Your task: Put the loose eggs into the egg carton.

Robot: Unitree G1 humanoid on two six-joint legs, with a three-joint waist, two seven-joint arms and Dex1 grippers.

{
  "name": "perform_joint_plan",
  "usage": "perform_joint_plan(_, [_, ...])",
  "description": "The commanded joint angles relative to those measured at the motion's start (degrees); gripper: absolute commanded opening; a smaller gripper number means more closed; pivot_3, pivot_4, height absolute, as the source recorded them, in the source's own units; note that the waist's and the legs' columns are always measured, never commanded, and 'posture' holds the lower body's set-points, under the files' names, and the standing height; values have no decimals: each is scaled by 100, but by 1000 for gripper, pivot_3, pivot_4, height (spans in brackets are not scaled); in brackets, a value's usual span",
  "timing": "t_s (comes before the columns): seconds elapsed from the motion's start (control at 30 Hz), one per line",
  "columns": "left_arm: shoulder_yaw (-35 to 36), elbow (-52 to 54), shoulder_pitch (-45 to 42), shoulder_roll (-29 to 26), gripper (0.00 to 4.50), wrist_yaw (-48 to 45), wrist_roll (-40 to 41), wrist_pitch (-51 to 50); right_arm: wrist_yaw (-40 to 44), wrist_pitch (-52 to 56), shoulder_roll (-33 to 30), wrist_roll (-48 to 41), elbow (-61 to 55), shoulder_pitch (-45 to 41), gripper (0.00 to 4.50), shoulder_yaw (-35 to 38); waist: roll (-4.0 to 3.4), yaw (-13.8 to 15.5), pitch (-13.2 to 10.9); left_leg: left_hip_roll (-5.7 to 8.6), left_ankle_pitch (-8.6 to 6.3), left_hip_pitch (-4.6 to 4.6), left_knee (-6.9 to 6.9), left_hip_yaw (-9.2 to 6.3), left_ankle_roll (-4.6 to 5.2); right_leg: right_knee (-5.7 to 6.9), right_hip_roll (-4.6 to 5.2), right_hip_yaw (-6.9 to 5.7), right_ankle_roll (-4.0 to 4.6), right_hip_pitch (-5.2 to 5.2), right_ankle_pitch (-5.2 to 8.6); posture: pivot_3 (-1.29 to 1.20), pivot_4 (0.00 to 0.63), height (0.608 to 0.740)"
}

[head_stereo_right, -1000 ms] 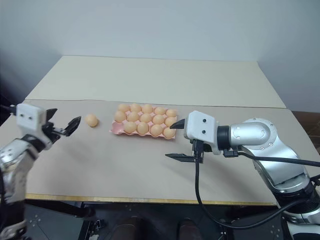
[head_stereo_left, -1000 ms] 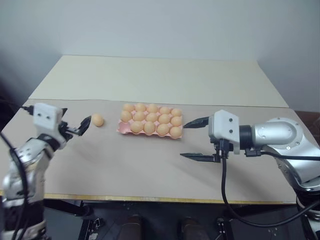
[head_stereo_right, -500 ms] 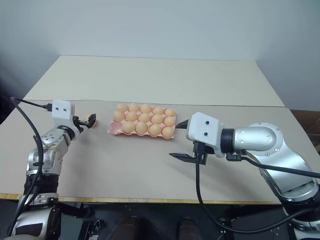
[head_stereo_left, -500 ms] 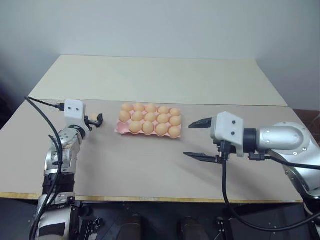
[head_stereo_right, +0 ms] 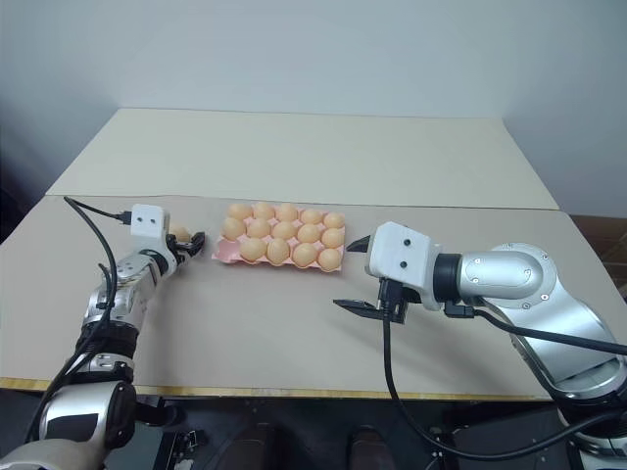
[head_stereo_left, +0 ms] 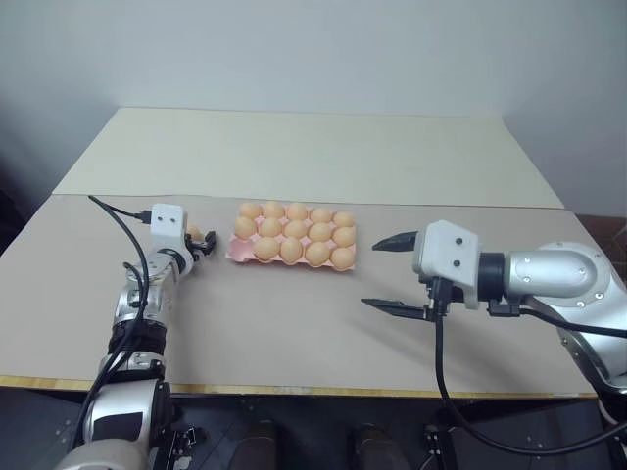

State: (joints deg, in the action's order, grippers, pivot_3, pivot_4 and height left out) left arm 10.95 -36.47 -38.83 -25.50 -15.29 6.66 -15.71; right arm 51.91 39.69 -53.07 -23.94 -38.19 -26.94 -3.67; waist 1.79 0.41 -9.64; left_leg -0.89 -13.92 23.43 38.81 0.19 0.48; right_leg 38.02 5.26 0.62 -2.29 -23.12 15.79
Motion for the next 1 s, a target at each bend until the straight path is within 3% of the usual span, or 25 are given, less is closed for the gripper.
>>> perform_joint_plan(0.03, [-39,80,-67,-120,2574,114,-150,122,-50,1,-68,-2,-130,-10,4500,154,0,0,0,0,0,0,0,0,0,0,0,0,0,0,0,0,150,740])
perform_joint_plan(0.1, [2,186,-21,-141,1973,120,-138,118,-56,-15,-66,30,-114,-12,4500,136,0,2,0,0,0,1,0,0,0,0,0,-1,0,0,0,0,150,740])
perform_joint_plan(0.13, [-25,368,79,-198,1891,40,-165,236,-72,-18,-59,47,-108,-17,4500,130,0,1,0,0,0,1,1,0,0,0,1,0,0,0,0,0,150,740])
perform_joint_plan(0.27, [103,1250,461,-292,1891,-538,174,773,-133,-2,-33,71,-111,-30,4500,133,0,-8,0,-2,0,2,-2,0,0,-1,0,1,0,-2,0,0,150,740])
perform_joint_plan(0.47, [439,2379,1048,-371,1891,-2455,1482,1583,-259,41,-46,80,-203,35,4500,158,0,13,0,-6,1,1,-1,1,-1,-2,8,1,1,0,0,0,150,740])
perform_joint_plan(0.73, [-79,2179,962,-606,1891,-3670,1482,1510,-537,155,16,92,-393,52,4500,173,-1,9,0,-2,0,-6,1,2,0,-3,2,0,0,8,0,0,150,740])
perform_joint_plan(1.0, [-402,1554,623,-514,1891,-3550,944,1916,-791,299,2,84,-613,396,4500,264,0,7,0,-2,0,-4,1,2,0,-3,0,0,0,6,0,0,150,740])
